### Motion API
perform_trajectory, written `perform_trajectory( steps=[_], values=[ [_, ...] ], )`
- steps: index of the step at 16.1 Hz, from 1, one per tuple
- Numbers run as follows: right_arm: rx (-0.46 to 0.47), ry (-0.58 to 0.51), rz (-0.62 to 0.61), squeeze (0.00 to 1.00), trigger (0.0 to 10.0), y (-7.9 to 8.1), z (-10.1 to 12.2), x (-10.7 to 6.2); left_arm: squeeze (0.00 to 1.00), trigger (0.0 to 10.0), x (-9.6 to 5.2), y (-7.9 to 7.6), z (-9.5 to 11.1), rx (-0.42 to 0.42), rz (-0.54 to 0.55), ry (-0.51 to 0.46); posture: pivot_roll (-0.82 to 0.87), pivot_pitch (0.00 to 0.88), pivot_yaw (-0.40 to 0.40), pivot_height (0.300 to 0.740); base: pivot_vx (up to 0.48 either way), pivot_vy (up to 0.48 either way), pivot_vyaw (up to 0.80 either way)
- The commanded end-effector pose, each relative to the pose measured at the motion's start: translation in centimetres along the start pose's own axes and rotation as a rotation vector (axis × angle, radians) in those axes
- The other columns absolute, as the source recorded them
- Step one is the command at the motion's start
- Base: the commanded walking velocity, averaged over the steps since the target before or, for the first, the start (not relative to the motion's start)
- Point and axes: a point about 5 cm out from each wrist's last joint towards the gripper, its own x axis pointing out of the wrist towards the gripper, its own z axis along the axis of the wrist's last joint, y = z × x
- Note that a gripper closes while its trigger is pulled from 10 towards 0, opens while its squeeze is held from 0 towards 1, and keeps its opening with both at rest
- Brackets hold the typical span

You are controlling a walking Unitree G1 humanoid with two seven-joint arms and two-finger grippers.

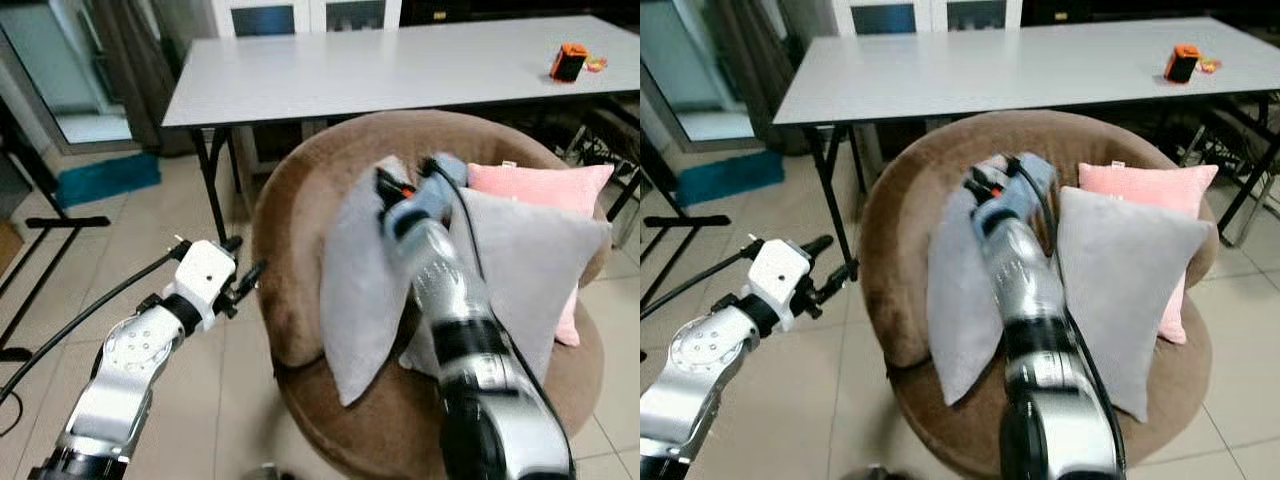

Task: Move the pillow to the sofa from floor

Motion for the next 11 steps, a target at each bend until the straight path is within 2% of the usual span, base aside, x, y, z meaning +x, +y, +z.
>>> perform_trajectory(
  steps=[1,2,5,6,9,11],
  values=[
    [0.011,-0.05,0.059,0.0,10.0,1.3,1.0,0.7,0.0,10.0,-0.2,0.0,0.3,0.012,-0.027,0.004,0.03,0.0,0.05,0.74,0.0,0.0,0.0],
    [0.004,-0.076,0.052,0.0,10.0,1.6,1.5,1.5,0.0,10.0,-0.4,0.0,0.3,0.019,-0.039,0.007,0.04,0.0,0.048,0.74,0.0,0.0,0.0],
    [0.105,-0.082,-0.079,0.0,10.0,-1.1,1.3,1.7,0.0,10.0,-0.6,-0.3,0.3,0.024,-0.067,0.015,0.06,0.0,0.039,0.74,0.0,0.0,0.0],
    [0.121,-0.061,-0.126,0.0,10.0,-2.5,0.6,1.4,0.0,10.0,-0.6,-0.5,0.3,0.023,-0.081,0.018,0.06,0.0,0.037,0.74,0.0,0.0,0.0],
    [0.095,0.039,-0.356,0.0,10.0,-9.0,-1.8,-1.4,0.0,10.0,-0.6,-1.0,0.3,0.019,-0.141,0.031,0.06,0.0,0.042,0.74,0.0,0.0,0.0],
    [0.091,0.06,-0.439,0.0,10.0,-11.8,-2.2,-2.9,0.0,10.0,-0.5,-1.2,0.2,0.008,-0.17,0.038,0.04,0.0,0.057,0.74,0.0,0.0,0.0]
  ],
)
